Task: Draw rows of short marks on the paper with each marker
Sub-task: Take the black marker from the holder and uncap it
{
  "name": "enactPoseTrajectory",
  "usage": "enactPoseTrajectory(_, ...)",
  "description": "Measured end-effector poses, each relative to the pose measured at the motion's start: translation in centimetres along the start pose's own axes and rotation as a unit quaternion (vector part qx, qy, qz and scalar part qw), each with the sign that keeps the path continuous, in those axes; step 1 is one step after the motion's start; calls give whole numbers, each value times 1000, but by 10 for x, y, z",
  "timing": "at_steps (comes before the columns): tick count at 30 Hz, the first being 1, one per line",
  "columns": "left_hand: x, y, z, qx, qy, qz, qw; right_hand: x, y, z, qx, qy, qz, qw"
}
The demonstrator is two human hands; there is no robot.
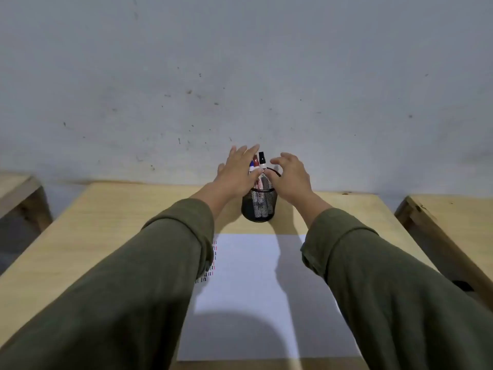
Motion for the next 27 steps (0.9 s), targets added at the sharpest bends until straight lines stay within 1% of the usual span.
enactPoseTrajectory(3, -4, -9, 3, -28, -4, 22, 999, -6, -3, -7, -16, -10, 0, 1000)
enactPoseTrajectory(5, -5, -14, 6, -6, 4, 29, 1000, -8, -6, -12, -33, -16, 4, 999)
enactPoseTrajectory(8, -4, -15, 6, 56, 7, 22, 998, -10, -6, -12, -45, -15, 5, 999)
enactPoseTrajectory(11, 2, -19, 4, 139, 23, 42, 989, -13, -8, -10, -62, -9, 9, 998)
enactPoseTrajectory(13, 5, -21, 5, 173, 41, 49, 983, -13, -9, -8, -80, -6, 14, 997)
enactPoseTrajectory(17, 3, -23, 7, 194, 64, 49, 978, -12, -10, -8, -99, -11, 21, 995)
enactPoseTrajectory(23, 5, -24, 7, 201, 71, 54, 976, -6, -5, 0, -125, -3, 24, 992)
enactPoseTrajectory(27, 6, -23, 8, 198, 72, 58, 976, -5, -5, -5, -145, -20, 19, 989)
Point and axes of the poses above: each hand's wrist, its own x-axis away from the middle knuckle, its own y-axis out of the back of the hand, z = x × y, the point moved 10 cm from there along -x, towards the middle knuckle, and after that the axes turned 13 degrees about -x, right-handed, at the moved point
